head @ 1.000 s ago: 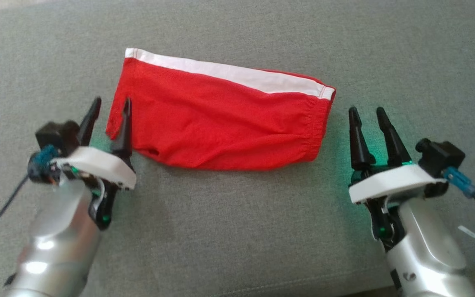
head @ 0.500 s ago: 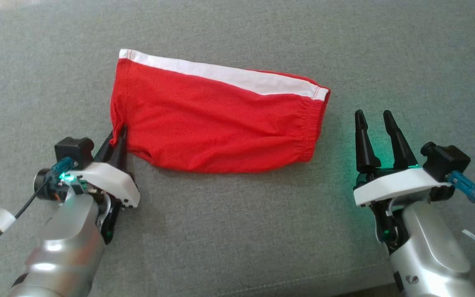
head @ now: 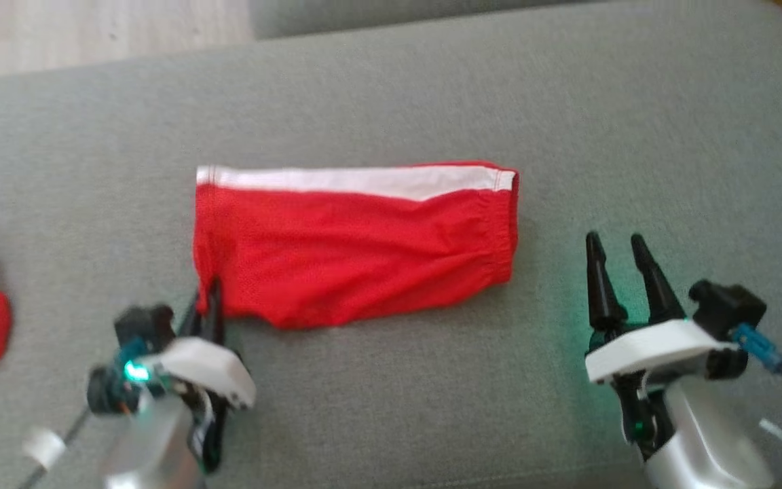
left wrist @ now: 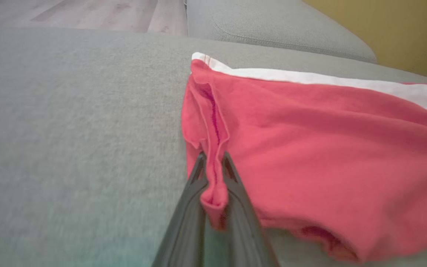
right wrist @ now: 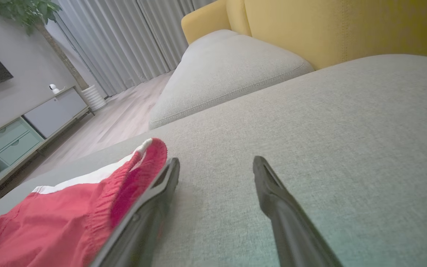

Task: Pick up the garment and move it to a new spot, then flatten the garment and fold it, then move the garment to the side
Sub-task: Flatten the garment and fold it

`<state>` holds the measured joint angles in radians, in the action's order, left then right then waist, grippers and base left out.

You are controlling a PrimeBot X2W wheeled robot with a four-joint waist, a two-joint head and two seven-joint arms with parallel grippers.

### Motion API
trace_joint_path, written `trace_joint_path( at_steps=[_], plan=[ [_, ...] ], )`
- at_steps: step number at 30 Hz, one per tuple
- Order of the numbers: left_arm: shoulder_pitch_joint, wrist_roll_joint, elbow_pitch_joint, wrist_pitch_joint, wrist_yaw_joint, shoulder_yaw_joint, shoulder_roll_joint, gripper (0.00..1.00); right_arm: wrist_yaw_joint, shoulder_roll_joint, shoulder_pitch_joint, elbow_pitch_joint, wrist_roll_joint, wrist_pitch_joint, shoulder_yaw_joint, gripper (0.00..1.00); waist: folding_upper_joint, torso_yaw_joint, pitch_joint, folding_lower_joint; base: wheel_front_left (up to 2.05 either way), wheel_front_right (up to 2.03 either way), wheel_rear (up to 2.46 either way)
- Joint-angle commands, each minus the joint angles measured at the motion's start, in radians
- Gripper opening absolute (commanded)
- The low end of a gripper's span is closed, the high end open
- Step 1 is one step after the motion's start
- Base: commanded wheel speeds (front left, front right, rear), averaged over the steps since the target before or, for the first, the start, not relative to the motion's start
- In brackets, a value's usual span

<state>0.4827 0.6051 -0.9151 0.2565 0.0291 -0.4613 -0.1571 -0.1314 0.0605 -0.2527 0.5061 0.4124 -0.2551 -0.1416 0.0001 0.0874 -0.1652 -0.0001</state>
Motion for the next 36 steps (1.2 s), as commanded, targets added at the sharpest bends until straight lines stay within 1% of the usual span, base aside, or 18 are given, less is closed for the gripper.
trace_joint_path(
  at_steps=[1, 6, 7, 8, 9, 10, 15, 18, 19, 23, 30, 32, 33, 34, 35, 36],
  plan=[
    [-0.025, -0.025, 0.057, 0.005, -0.019, 0.054, -0.008, 0.00, 0.001, -0.010, -0.005, -0.024, -0.012, -0.007, -0.023, 1.00, -0.0001, -0.033, 0.042, 0.0001, 0.00, 0.00, 0.00],
    [-0.129, -0.087, 0.145, 0.005, -0.057, 0.110, 0.027, 0.00, 0.001, -0.010, 0.014, -0.031, -0.042, -0.007, -0.054, 1.00, -0.0001, -0.071, 0.065, 0.0001, 0.00, 0.00, 0.00],
    [-0.141, -0.100, 0.162, 0.005, -0.060, 0.122, 0.031, 0.25, 0.001, -0.010, 0.011, -0.035, -0.046, -0.007, -0.067, 1.00, -0.0001, -0.077, 0.065, 0.0001, 0.00, 0.00, 0.00],
    [-0.152, -0.115, 0.178, 0.005, -0.061, 0.132, 0.035, 0.60, 0.001, -0.010, 0.006, -0.040, -0.048, -0.007, -0.081, 1.00, -0.0001, -0.083, 0.063, 0.0001, 0.00, 0.00, 0.00],
    [-0.162, -0.128, 0.194, 0.005, -0.061, 0.143, 0.041, 0.98, 0.001, -0.010, -0.002, -0.044, -0.053, -0.007, -0.096, 1.00, -0.0001, -0.089, 0.062, 0.0001, 0.00, 0.00, 0.00],
    [-0.172, -0.141, 0.208, 0.005, -0.060, 0.152, 0.047, 1.00, 0.001, -0.010, -0.011, -0.047, -0.058, -0.007, -0.110, 1.00, -0.0001, -0.097, 0.059, 0.0001, 0.00, 0.00, 0.00],
    [-0.210, -0.202, 0.255, 0.005, -0.040, 0.184, 0.075, 1.00, 0.001, -0.010, -0.064, 0.008, -0.059, -0.007, -0.175, 1.00, -0.0001, -0.136, 0.046, 0.0001, 0.00, 0.00, 0.00],
    [-0.225, -0.226, 0.261, 0.005, -0.023, 0.196, 0.088, 1.00, 0.001, -0.010, -0.091, 0.081, -0.085, -0.007, -0.163, 1.00, -0.0001, -0.161, 0.039, 0.0001, 0.00, 0.00, 0.00],
    [-0.225, -0.226, 0.261, 0.005, -0.023, 0.196, 0.088, 1.00, 0.001, -0.010, -0.091, 0.081, -0.085, -0.007, -0.163, 1.00, -0.0001, -0.161, 0.039, 0.0001, 0.00, 0.00, 0.00],
    [-0.237, -0.247, 0.256, 0.005, -0.003, 0.214, 0.097, 1.00, 0.001, -0.010, -0.120, 0.187, -0.112, -0.007, -0.136, 1.00, -0.0001, -0.186, 0.026, 0.0001, 0.00, 0.00, 0.00],
    [-0.240, -0.277, 0.258, 0.005, 0.017, 0.243, 0.104, 1.00, 0.001, -0.010, -0.155, 0.342, -0.076, -0.007, -0.129, 1.00, -0.0001, -0.211, 0.002, 0.0001, 0.00, 0.00, 0.00],
    [-0.239, -0.282, 0.261, 0.005, 0.021, 0.248, 0.105, 1.00, 0.001, -0.010, -0.163, 0.371, -0.051, -0.007, -0.147, 1.00, -0.0001, -0.216, -0.004, 0.0001, 0.00, 0.00, 0.00],
    [-0.239, -0.285, 0.261, 0.005, 0.023, 0.251, 0.106, 1.00, 0.001, -0.010, -0.167, 0.380, -0.030, -0.007, -0.167, 0.96, -0.0001, -0.218, -0.006, 0.0001, 0.00, 0.00, 0.00],
    [-0.239, -0.288, 0.261, 0.005, 0.025, 0.252, 0.106, 1.00, 0.001, -0.010, -0.171, 0.388, -0.006, -0.007, -0.191, 0.87, -0.0001, -0.220, -0.008, 0.0001, 0.00, 0.00, 0.00],
    [-0.239, -0.291, 0.261, 0.005, 0.027, 0.253, 0.106, 1.00, 0.001, -0.010, -0.175, 0.394, 0.022, -0.007, -0.217, 0.71, -0.0001, -0.222, -0.010, 0.0001, 0.00, 0.00, 0.00],
    [-0.239, -0.291, 0.260, 0.005, 0.029, 0.253, 0.106, 1.00, 0.001, -0.010, -0.181, 0.402, 0.046, -0.007, -0.240, 0.45, -0.0001, -0.224, -0.012, 0.0001, 0.00, 0.00, 0.00]
  ],
)
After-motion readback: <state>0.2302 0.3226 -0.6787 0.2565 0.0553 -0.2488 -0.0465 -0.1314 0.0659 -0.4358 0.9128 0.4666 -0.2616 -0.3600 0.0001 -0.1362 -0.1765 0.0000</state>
